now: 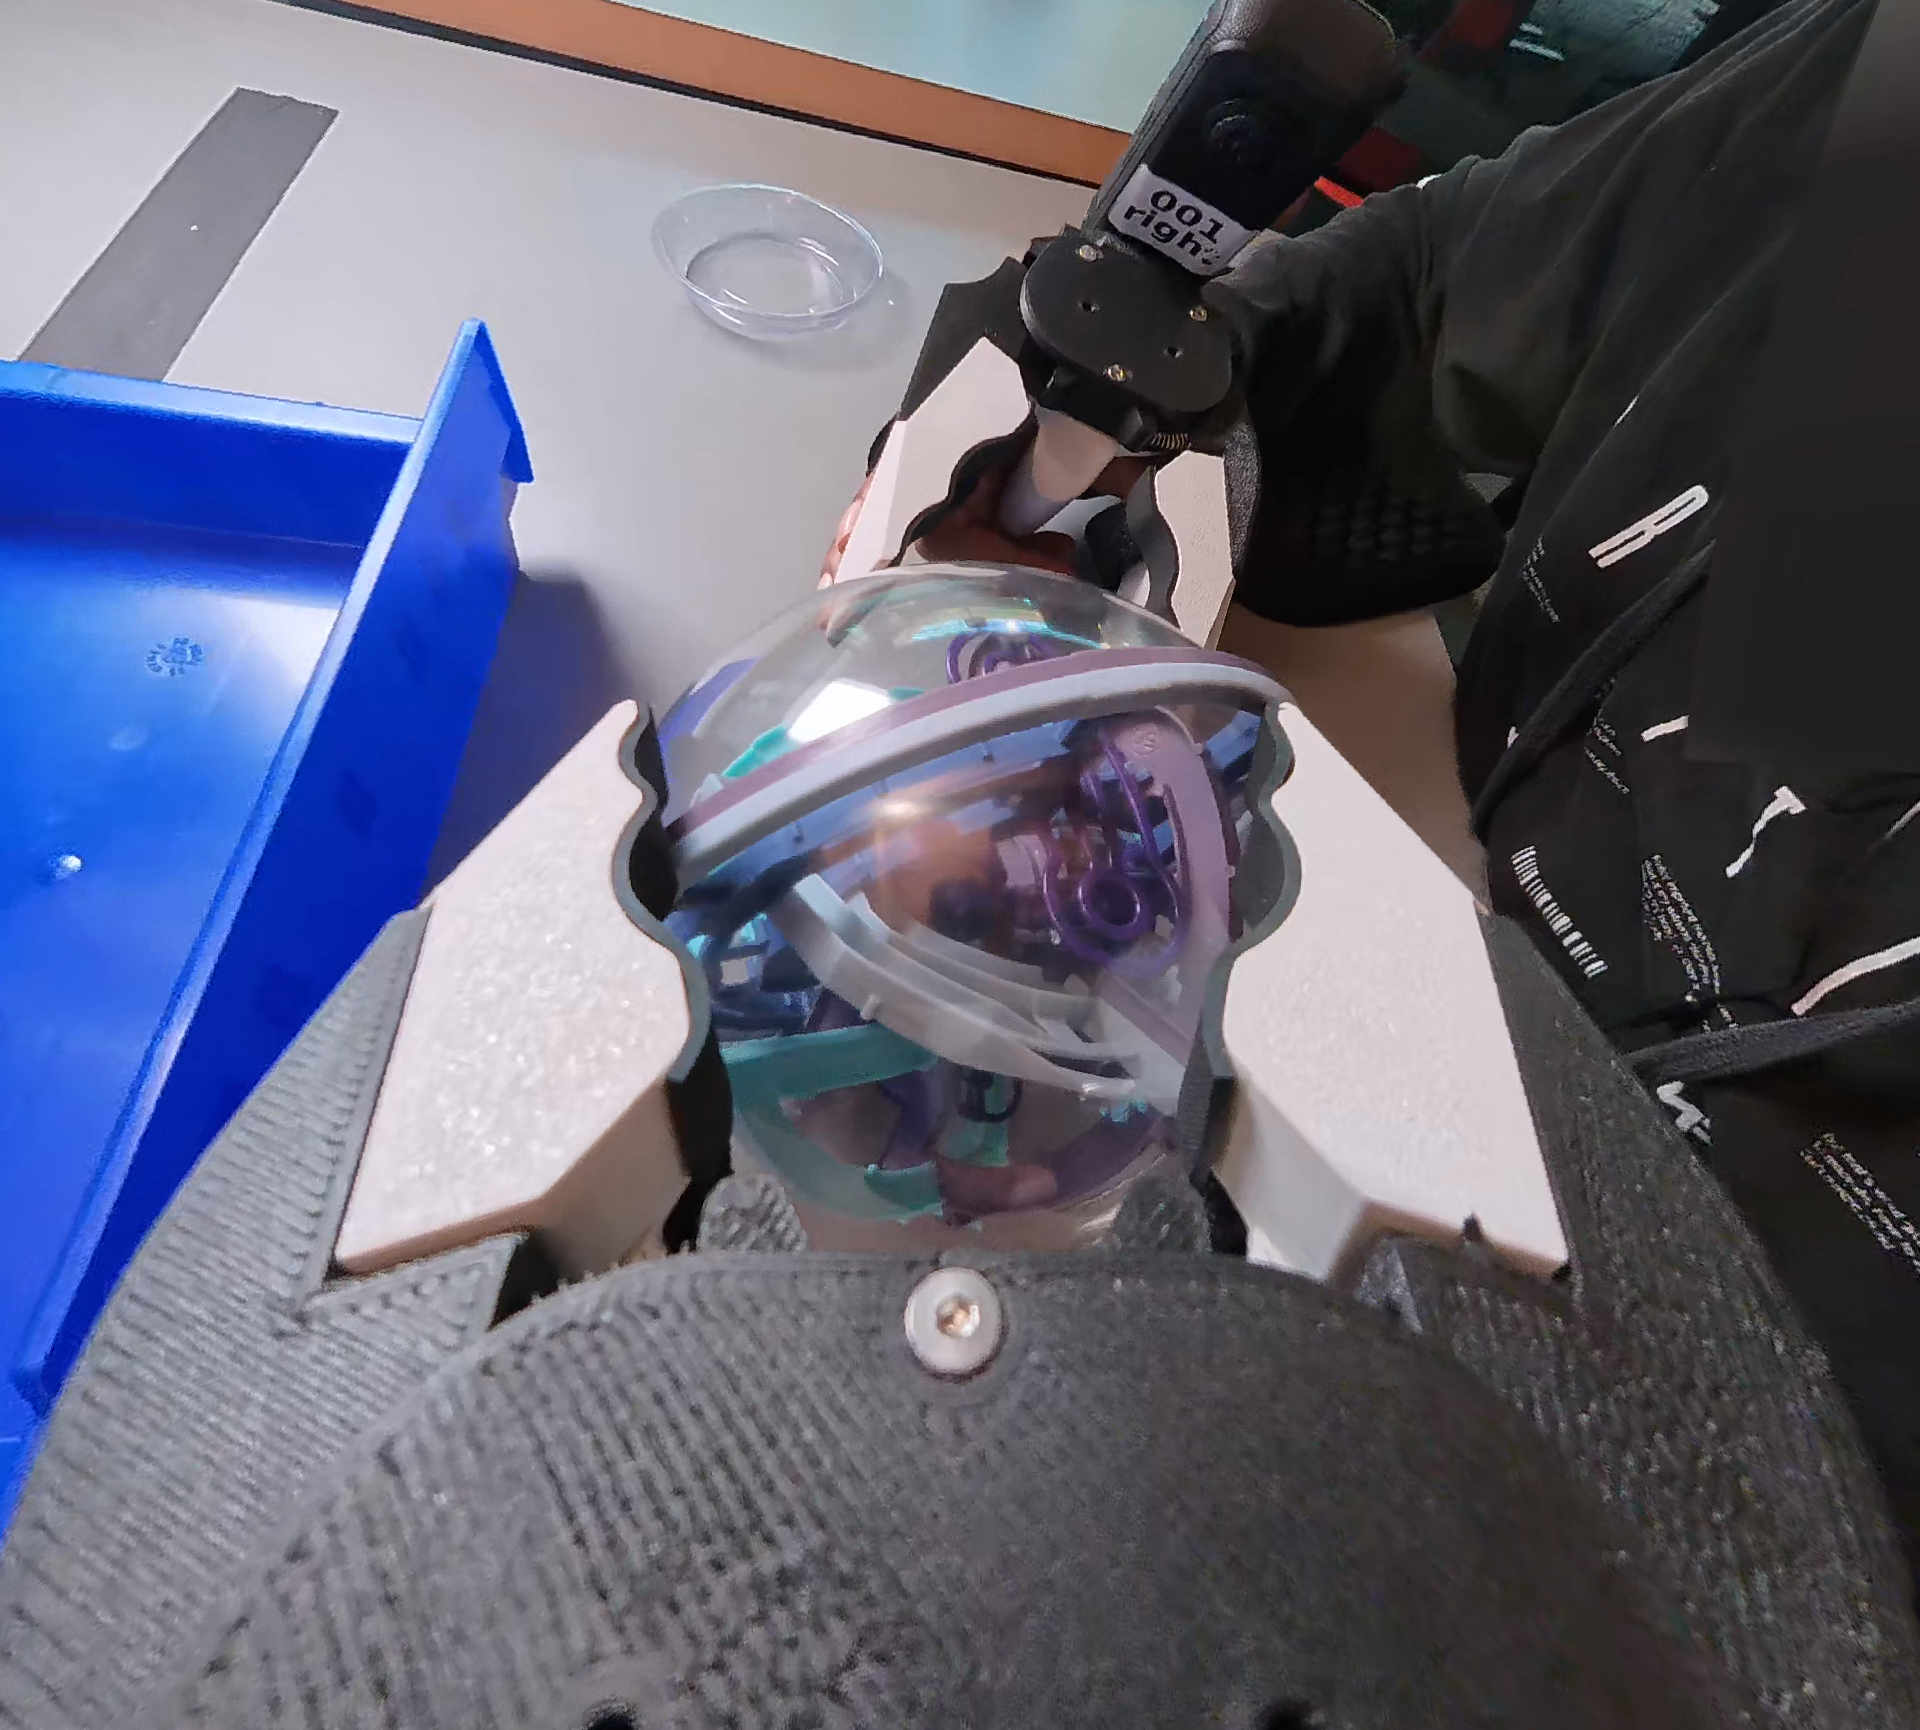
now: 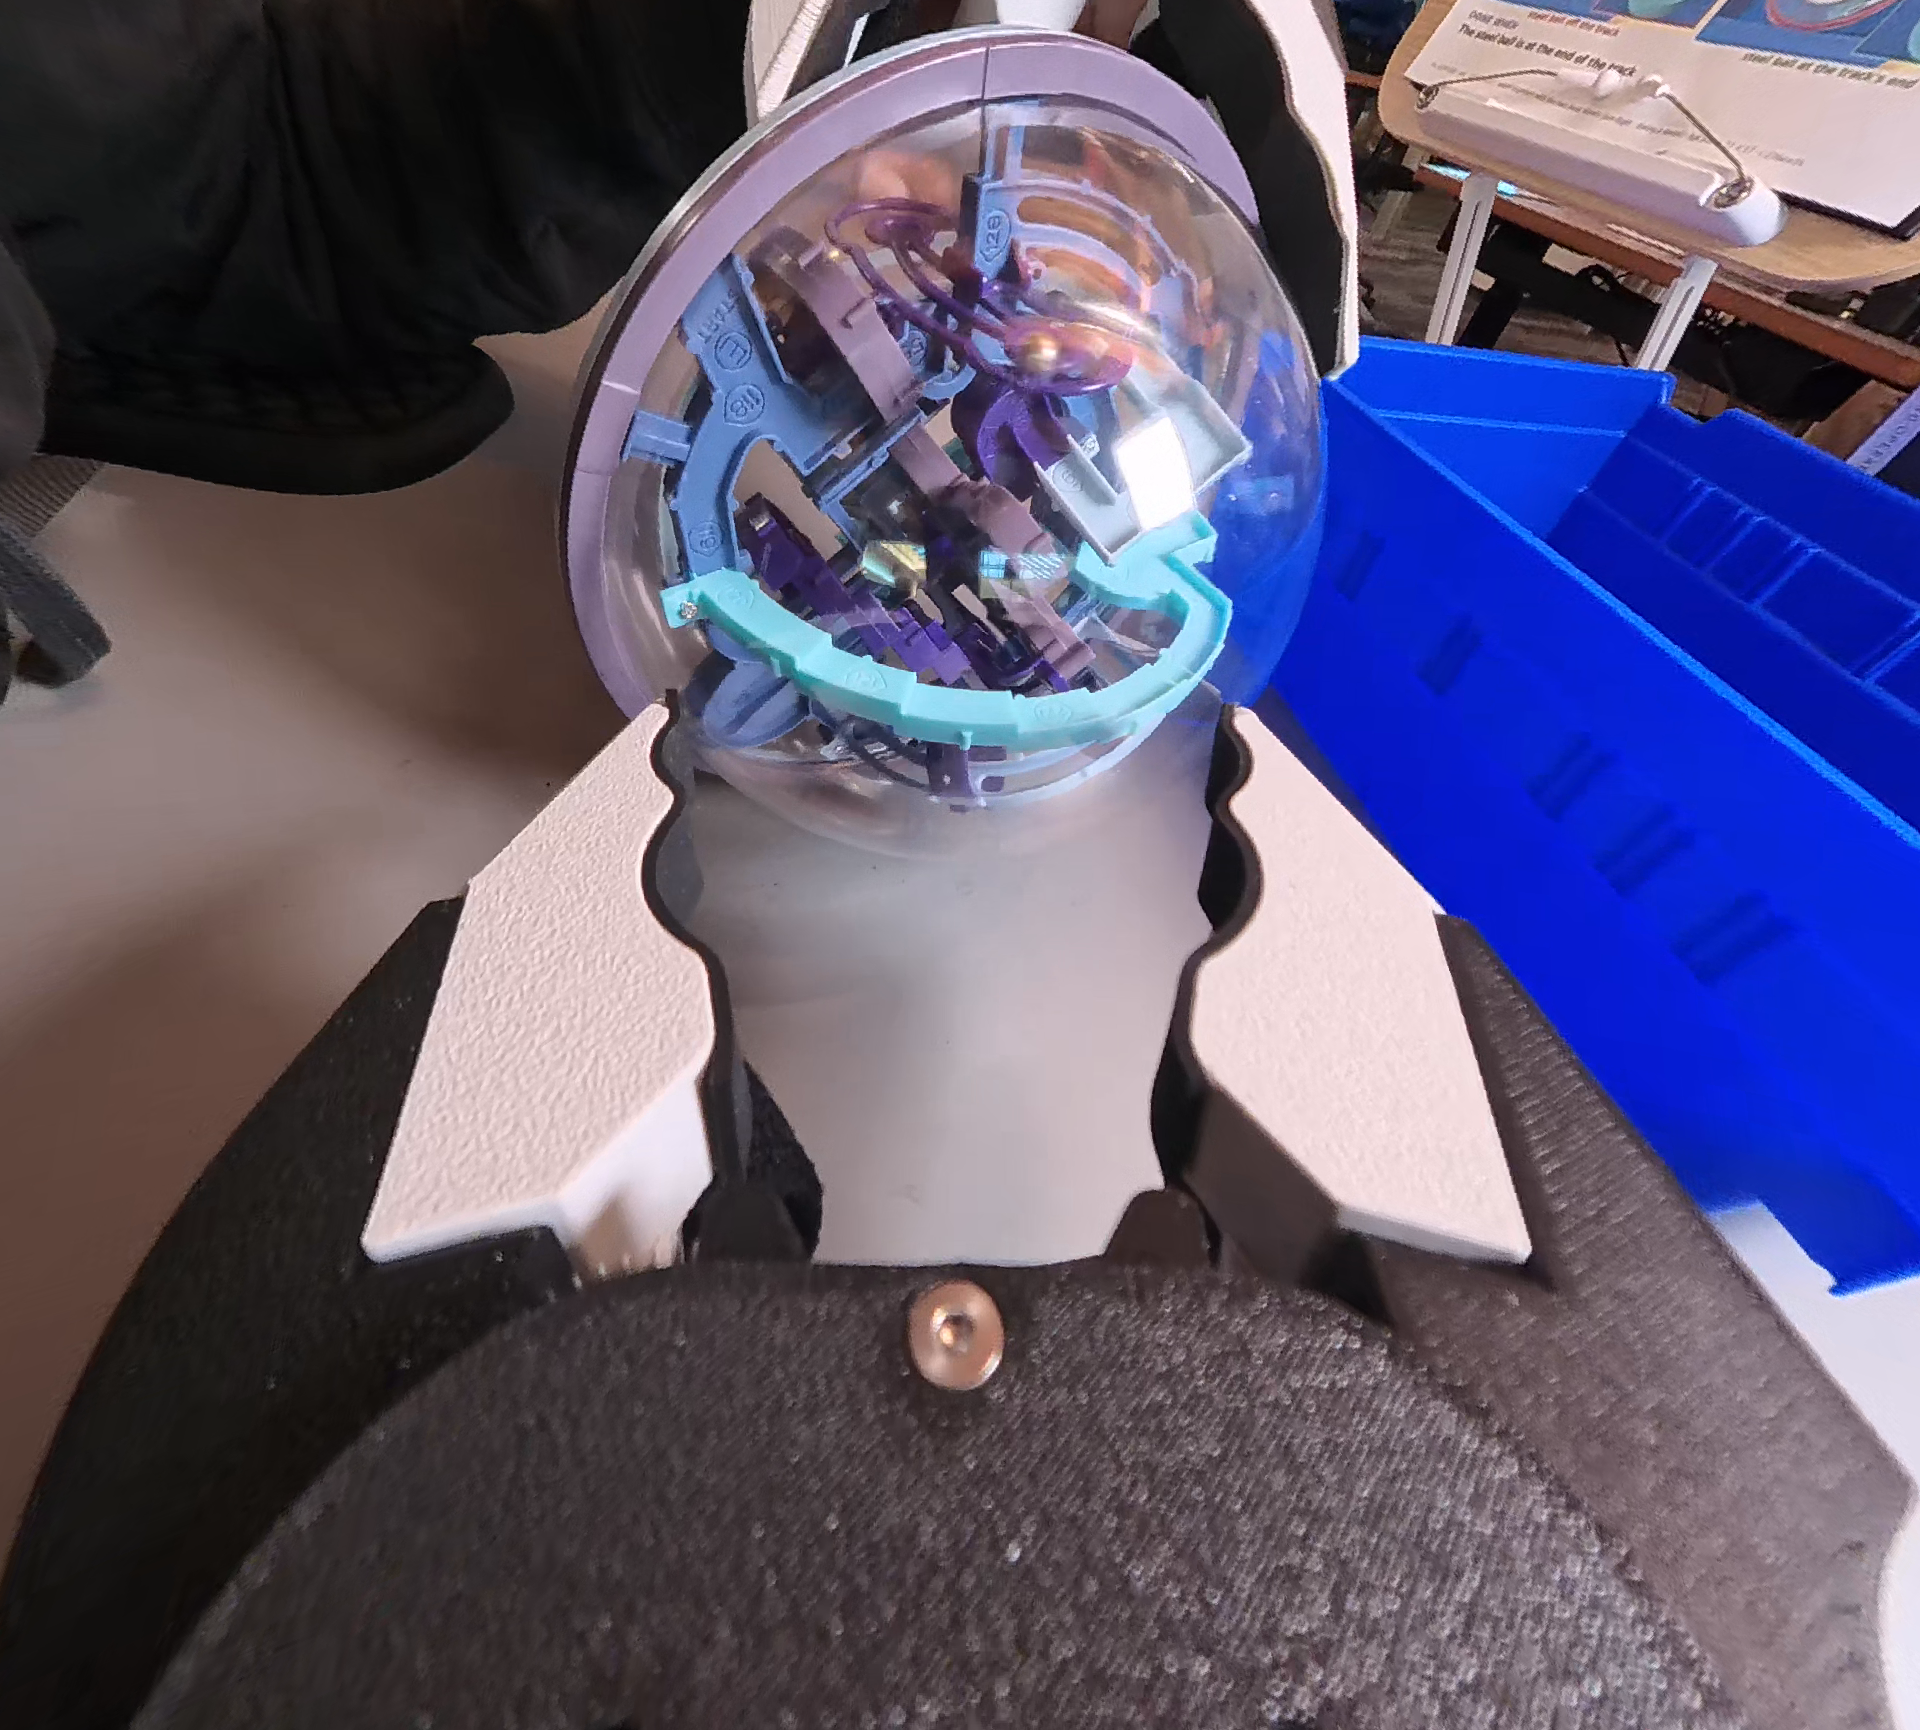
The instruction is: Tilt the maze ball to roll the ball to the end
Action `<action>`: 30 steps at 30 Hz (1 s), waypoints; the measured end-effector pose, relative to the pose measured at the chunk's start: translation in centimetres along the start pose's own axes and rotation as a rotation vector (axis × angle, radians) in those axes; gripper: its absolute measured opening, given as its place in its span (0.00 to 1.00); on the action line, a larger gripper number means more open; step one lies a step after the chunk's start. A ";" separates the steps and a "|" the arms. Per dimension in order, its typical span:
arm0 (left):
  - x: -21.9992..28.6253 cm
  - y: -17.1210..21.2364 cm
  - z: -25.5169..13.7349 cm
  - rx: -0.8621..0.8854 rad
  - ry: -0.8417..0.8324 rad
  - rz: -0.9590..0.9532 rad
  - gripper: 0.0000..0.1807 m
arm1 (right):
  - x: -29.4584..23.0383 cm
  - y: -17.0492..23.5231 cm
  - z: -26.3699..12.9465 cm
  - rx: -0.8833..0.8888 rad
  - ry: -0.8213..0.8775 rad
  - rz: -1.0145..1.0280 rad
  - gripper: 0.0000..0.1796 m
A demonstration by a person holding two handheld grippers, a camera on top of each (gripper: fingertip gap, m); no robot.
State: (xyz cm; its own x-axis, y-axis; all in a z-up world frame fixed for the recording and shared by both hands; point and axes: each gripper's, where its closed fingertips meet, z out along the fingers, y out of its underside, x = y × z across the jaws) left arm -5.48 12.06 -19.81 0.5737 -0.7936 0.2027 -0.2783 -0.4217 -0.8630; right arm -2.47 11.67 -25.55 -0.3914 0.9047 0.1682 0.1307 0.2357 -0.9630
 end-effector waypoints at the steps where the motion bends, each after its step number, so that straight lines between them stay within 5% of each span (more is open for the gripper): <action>1: 0.0 0.0 0.0 -0.003 -0.003 0.007 0.62 | 0.0 0.0 0.0 0.002 0.000 0.002 0.54; 10: -0.7 0.1 -0.7 0.041 0.016 -0.039 0.61 | 0.5 -1.7 -0.6 0.045 0.023 0.026 0.46; 17: -0.6 0.0 -0.5 0.044 -0.025 -0.046 0.61 | -2.1 -6.7 -1.4 0.011 0.037 0.045 0.35; 22: -0.4 0.1 -0.8 0.064 -0.098 -0.046 0.61 | -4.1 -6.7 -0.4 -0.054 0.142 0.159 0.25; 30: -0.9 0.3 -1.3 0.096 -0.169 -0.104 0.61 | -2.9 -6.3 0.1 -0.129 0.458 0.062 0.06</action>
State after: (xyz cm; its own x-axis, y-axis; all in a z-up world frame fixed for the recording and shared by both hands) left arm -7.01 12.07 -19.63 0.7184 -0.6601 0.2195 -0.1410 -0.4472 -0.8833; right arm -2.27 7.48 -20.04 0.0587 0.9748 0.2152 0.2648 0.1927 -0.9448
